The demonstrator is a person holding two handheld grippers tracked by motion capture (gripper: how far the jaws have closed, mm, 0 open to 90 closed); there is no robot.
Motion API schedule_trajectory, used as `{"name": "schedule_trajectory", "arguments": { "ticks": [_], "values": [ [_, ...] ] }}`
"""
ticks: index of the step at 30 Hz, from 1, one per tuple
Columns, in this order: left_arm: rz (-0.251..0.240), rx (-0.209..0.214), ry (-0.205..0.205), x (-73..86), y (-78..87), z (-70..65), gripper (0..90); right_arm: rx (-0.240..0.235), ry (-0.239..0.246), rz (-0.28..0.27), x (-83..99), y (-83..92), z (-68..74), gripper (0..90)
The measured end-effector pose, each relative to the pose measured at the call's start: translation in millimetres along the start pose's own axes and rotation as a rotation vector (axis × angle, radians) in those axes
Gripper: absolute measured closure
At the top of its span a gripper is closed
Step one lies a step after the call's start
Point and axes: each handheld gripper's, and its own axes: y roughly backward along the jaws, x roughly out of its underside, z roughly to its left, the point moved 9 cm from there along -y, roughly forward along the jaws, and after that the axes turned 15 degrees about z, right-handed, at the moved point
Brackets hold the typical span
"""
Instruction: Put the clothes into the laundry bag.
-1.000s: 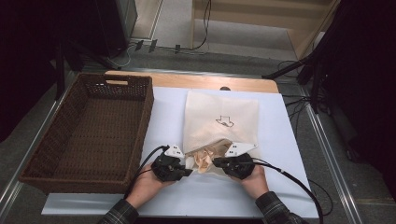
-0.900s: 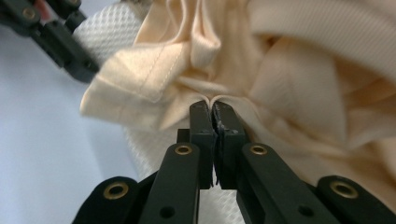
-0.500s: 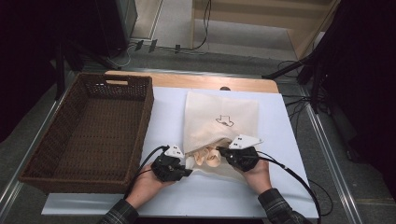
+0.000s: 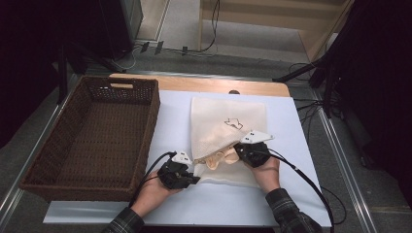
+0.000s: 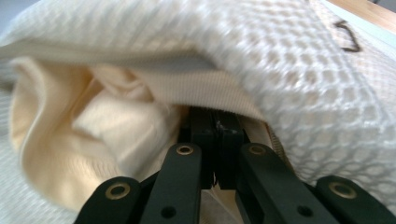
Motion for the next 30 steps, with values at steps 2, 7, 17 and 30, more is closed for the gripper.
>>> {"name": "schedule_trajectory", "arguments": {
  "ticks": [2,7,17,30],
  "values": [
    [0.001,0.002,0.0,0.0,-0.2,-0.3,83.8,0.004,-0.012,0.002,-1.1,-2.5,-3.7,89.6],
    [0.007,0.006,-0.001,0.2,-1.1,-1.5,83.9,0.047,-0.035,0.001,-6.7,-9.6,-15.8,89.6],
    [0.005,0.007,-0.003,0.6,-1.7,-2.2,83.3,0.002,-0.042,0.008,-5.0,-7.5,-16.2,81.9],
    [0.007,0.0,-0.006,1.1,-2.1,-2.6,82.7,-0.15,-0.006,-0.002,21.5,42.7,10.1,54.0]
  ]
}}
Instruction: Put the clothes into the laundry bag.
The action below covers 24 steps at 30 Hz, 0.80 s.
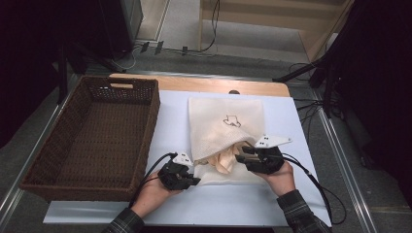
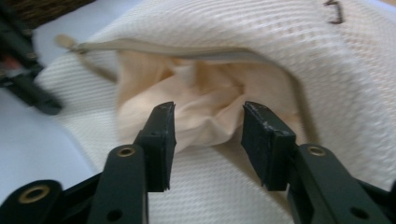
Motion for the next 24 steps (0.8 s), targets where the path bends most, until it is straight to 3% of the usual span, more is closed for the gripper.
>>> {"name": "schedule_trajectory", "arguments": {
  "ticks": [3,6,10,15,21,24],
  "values": [
    [-0.001,0.001,0.003,-0.1,-0.2,-0.2,82.5,-0.051,0.024,0.02,7.3,-0.1,14.6,47.3],
    [-0.001,0.002,0.004,-0.1,-0.3,-0.4,82.3,-0.058,0.056,0.066,16.4,-11.1,27.6,41.5],
    [0.002,0.001,0.0,0.1,-0.3,-0.6,82.0,-0.057,0.083,0.13,25.6,-33.7,33.4,41.2],
    [0.003,0.004,0.0,0.1,-0.8,-0.5,82.0,-0.067,0.088,0.132,24.9,-43.8,34.6,58.6],
    [0.002,0.003,-0.001,0.0,-0.9,-0.5,82.0,-0.076,0.085,0.099,18.3,-42.5,34.5,82.2],
    [0.003,0.003,0.0,0.0,-1.1,-0.6,82.0,-0.071,0.088,0.07,12.1,-39.3,34.8,85.8]
  ]
}}
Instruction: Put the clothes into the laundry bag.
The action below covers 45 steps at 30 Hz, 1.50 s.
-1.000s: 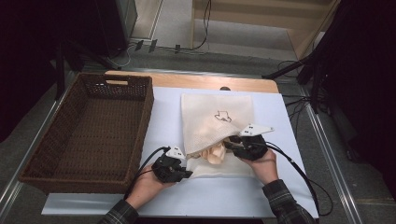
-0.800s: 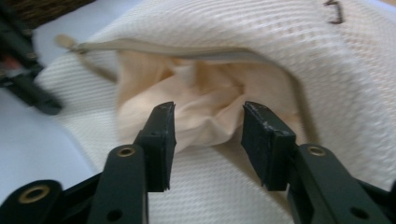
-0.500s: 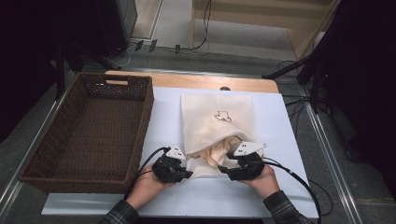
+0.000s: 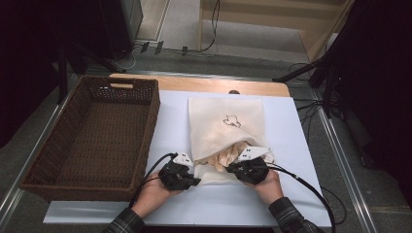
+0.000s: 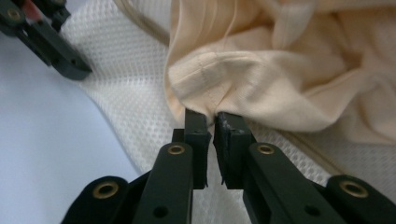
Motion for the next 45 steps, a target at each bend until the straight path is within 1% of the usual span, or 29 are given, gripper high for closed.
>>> {"name": "schedule_trajectory", "arguments": {
  "ticks": [3,4,6,8,13,16,19,27,32,38,39,41,42,45],
  "values": [
    [0.0,0.001,0.001,-0.1,0.0,-0.1,82.1,0.014,-0.003,-0.016,-6.7,2.3,-1.5,86.4],
    [0.0,0.001,0.001,-0.1,0.0,-0.1,82.1,0.011,-0.013,-0.021,-8.7,2.7,-1.8,86.5],
    [-0.001,0.001,0.002,-0.1,-0.1,-0.1,82.1,0.032,-0.013,-0.028,-13.3,2.0,-4.7,86.5],
    [0.0,0.001,0.001,0.0,-0.1,0.0,82.0,0.034,-0.02,-0.034,-16.4,2.1,-5.8,86.5],
    [0.002,0.0,-0.001,0.1,-0.1,0.0,82.1,0.053,-0.012,-0.047,-22.3,2.8,-8.7,86.6],
    [0.003,-0.002,-0.002,0.1,-0.2,0.0,82.1,0.063,-0.006,-0.056,-23.7,4.2,-12.8,86.6],
    [0.003,-0.004,-0.004,0.0,-0.2,0.0,82.1,0.058,-0.008,-0.064,-25.5,3.6,-15.2,86.6],
    [0.005,-0.005,-0.006,0.1,-0.6,0.0,82.1,0.052,-0.027,-0.072,-29.8,-2.7,-23.3,86.5],
    [0.005,-0.003,-0.006,0.1,-0.9,-0.3,82.0,0.06,-0.04,-0.078,-34.2,-7.0,-28.7,86.6],
    [0.006,0.0,-0.006,0.1,-1.4,-1.3,82.0,0.082,-0.038,-0.074,-39.9,-12.7,-32.9,86.7],
    [0.006,0.001,-0.005,0.1,-1.4,-1.4,82.0,0.088,-0.044,-0.07,-40.8,-13.8,-34.3,86.7],
    [0.007,0.002,-0.004,0.1,-1.6,-1.6,82.3,0.101,-0.037,-0.068,-42.9,-16.1,-38.0,86.8],
    [0.008,0.002,-0.004,0.2,-1.6,-1.6,82.4,0.106,-0.047,-0.066,-43.3,-16.6,-39.1,86.9],
    [0.009,0.006,-0.003,0.2,-1.8,-2.1,83.1,0.122,-0.057,-0.07,-45.3,-18.5,-45.5,87.0]
  ]
}}
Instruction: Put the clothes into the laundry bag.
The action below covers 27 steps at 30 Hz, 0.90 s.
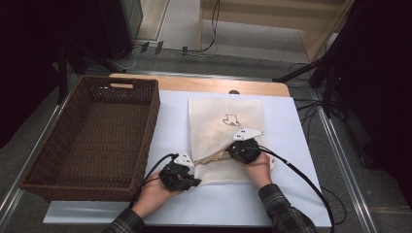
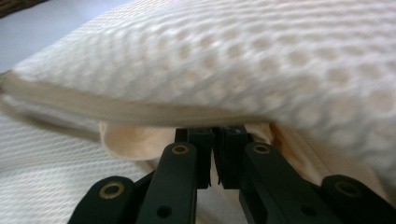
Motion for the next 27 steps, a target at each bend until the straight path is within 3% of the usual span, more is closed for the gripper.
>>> {"name": "schedule_trajectory", "arguments": {
  "ticks": [9,15,22,27],
  "values": [
    [0.004,0.015,-0.005,-0.3,0.1,-2.3,83.9,0.077,-0.026,0.002,-7.2,-5.5,-18.7,87.0],
    [0.001,0.024,-0.008,-0.9,0.0,-3.6,84.2,0.104,-0.058,-0.005,-14.9,-13.1,-28.1,87.1],
    [-0.01,0.029,0.003,-2.3,0.8,-4.1,84.0,0.119,-0.091,-0.012,-20.4,-17.6,-35.1,87.0],
    [-0.003,0.022,-0.001,-1.1,0.0,-3.9,83.8,0.078,-0.08,-0.001,-16.3,-12.1,-28.5,85.0]
  ]
}}
